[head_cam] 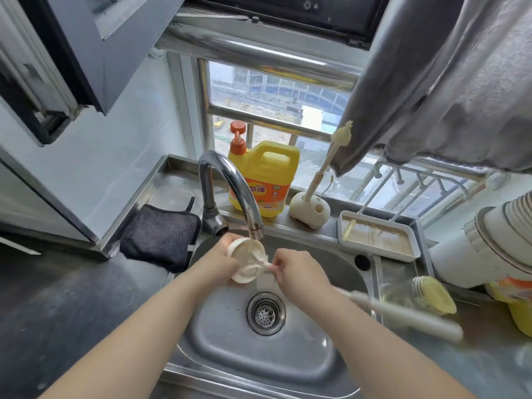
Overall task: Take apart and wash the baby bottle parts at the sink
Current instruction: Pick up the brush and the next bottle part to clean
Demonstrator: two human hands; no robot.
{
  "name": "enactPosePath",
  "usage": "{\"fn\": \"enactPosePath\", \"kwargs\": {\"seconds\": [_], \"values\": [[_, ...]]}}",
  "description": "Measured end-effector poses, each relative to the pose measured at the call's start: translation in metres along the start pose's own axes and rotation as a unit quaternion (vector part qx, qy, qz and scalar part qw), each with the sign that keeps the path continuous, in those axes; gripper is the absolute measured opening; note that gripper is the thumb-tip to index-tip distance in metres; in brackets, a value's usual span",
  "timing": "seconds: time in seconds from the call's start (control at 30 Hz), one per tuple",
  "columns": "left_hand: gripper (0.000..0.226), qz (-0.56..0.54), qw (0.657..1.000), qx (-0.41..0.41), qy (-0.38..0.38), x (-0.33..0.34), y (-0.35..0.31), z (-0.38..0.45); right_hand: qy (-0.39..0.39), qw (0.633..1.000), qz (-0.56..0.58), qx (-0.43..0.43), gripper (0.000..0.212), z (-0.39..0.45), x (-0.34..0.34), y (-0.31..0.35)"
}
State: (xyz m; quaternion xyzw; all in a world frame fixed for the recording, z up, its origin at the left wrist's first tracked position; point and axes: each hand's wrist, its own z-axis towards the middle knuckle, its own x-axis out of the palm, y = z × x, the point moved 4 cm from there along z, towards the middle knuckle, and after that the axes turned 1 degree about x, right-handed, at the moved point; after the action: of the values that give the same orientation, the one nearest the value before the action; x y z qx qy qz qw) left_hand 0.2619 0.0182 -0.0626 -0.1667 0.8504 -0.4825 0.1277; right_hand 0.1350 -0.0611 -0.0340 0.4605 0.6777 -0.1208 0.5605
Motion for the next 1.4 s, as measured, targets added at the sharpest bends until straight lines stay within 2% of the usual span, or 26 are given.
{"fn": "enactPosePath", "kwargs": {"seconds": [0.03, 0.07, 0.13, 0.23, 0.3, 0.4, 0.43, 0.47, 0.53, 0.57, 0.6, 0.63, 0.67, 0.7, 0.77, 0.83, 0.93, 1.0, 1.07, 1.1, 1.13, 1.2, 1.27, 1.3, 1.37, 1.4], "values": [[0.053, 0.002, 1.000, -0.018, 0.025, -0.001, 0.000, 0.001, -0.024, 0.994, -0.094, -0.041, 0.000, -0.001, -0.005, 0.004], [0.052, 0.001, 0.999, -0.023, 0.043, -0.002, -0.003, 0.001, -0.047, 0.985, -0.154, -0.068, 0.008, -0.002, -0.008, 0.008], [0.055, 0.007, 0.998, -0.006, 0.054, -0.003, -0.010, 0.003, -0.076, 0.986, -0.131, -0.062, 0.010, 0.001, -0.006, 0.006], [0.061, -0.013, 0.999, 0.038, 0.034, -0.006, -0.018, 0.005, -0.035, 0.989, 0.138, 0.041, 0.017, 0.007, 0.000, -0.003], [0.065, -0.026, 0.997, 0.068, 0.006, -0.008, -0.019, 0.007, 0.045, 0.938, 0.331, 0.097, 0.022, 0.006, 0.008, -0.003], [0.062, -0.028, 0.994, 0.104, -0.034, -0.009, -0.021, 0.009, 0.124, 0.817, 0.541, 0.153, 0.016, -0.003, 0.016, 0.003], [0.060, -0.015, 0.993, 0.107, -0.039, -0.010, -0.021, 0.009, 0.134, 0.800, 0.563, 0.160, 0.015, -0.005, 0.018, 0.005], [0.058, 0.007, 0.994, 0.107, -0.036, -0.008, -0.021, 0.008, 0.126, 0.804, 0.557, 0.162, 0.016, -0.005, 0.020, 0.004], [0.052, 0.071, 0.993, 0.092, -0.017, -0.006, -0.019, 0.004, 0.068, 0.902, 0.405, 0.135, 0.017, -0.005, 0.013, 0.000], [0.047, 0.112, 0.990, 0.085, -0.005, -0.005, -0.019, 0.001, 0.016, 0.962, 0.258, 0.091, 0.015, -0.004, 0.007, -0.003], [0.044, 0.152, 0.985, 0.080, 0.008, -0.004, -0.020, 0.000, -0.064, 0.994, 0.087, 0.022, 0.012, -0.003, 0.000, -0.001], [0.043, 0.179, 0.981, 0.075, 0.015, -0.004, -0.021, 0.000, -0.123, 0.989, -0.069, -0.042, 0.018, -0.003, 0.000, 0.000], [0.042, 0.192, 0.979, 0.073, 0.019, -0.003, -0.024, -0.001, -0.172, 0.967, -0.168, -0.084, 0.028, -0.005, -0.001, 0.003], [0.040, 0.198, 0.978, 0.070, 0.018, -0.003, -0.026, 0.001, -0.179, 0.964, -0.179, -0.083, 0.030, -0.005, 0.000, 0.004], [0.041, 0.209, 0.975, 0.070, 0.003, -0.004, -0.028, 0.004, -0.120, 0.992, -0.011, -0.027, 0.012, -0.001, 0.005, 0.000], [0.048, 0.168, 0.984, 0.053, -0.022, -0.004, -0.023, 0.003, -0.042, 0.977, 0.197, 0.068, 0.014, 0.001, 0.014, -0.005], [0.067, 0.109, 0.991, 0.067, -0.030, 0.006, -0.013, 0.001, 0.066, 0.862, 0.472, 0.172, 0.014, -0.003, 0.029, -0.004], [0.070, 0.074, 0.992, 0.086, -0.052, 0.011, -0.013, -0.003, 0.116, 0.792, 0.569, 0.188, 0.012, -0.007, 0.033, 0.000], [0.063, 0.052, 0.990, 0.099, -0.081, 0.010, -0.016, -0.004, 0.142, 0.772, 0.595, 0.174, 0.012, -0.008, 0.030, 0.003], [0.061, 0.048, 0.990, 0.095, -0.088, 0.007, -0.016, -0.003, 0.139, 0.789, 0.576, 0.163, 0.012, -0.007, 0.028, 0.003], [0.060, 0.055, 0.991, 0.091, -0.087, 0.005, -0.016, -0.003, 0.124, 0.831, 0.521, 0.150, 0.014, -0.005, 0.023, 0.001], [0.057, 0.112, 0.988, 0.079, -0.072, -0.002, -0.018, -0.002, 0.057, 0.937, 0.325, 0.115, 0.016, 0.000, 0.012, -0.005], [0.051, 0.185, 0.979, 0.077, -0.049, -0.005, -0.018, 0.001, -0.011, 0.994, 0.100, 0.047, 0.009, 0.002, -0.004, -0.005], [0.050, 0.203, 0.975, 0.075, -0.046, -0.005, -0.018, 0.003, -0.035, 0.999, -0.007, -0.001, 0.002, 0.001, -0.011, 0.001], [0.041, 0.208, 0.975, 0.065, -0.047, -0.003, -0.022, 0.004, -0.114, 0.968, -0.193, -0.113, 0.026, -0.005, -0.016, 0.013], [0.039, 0.209, 0.975, 0.062, -0.050, -0.001, -0.025, 0.004, -0.157, 0.954, -0.221, -0.128, 0.033, -0.006, -0.019, 0.016]]}}
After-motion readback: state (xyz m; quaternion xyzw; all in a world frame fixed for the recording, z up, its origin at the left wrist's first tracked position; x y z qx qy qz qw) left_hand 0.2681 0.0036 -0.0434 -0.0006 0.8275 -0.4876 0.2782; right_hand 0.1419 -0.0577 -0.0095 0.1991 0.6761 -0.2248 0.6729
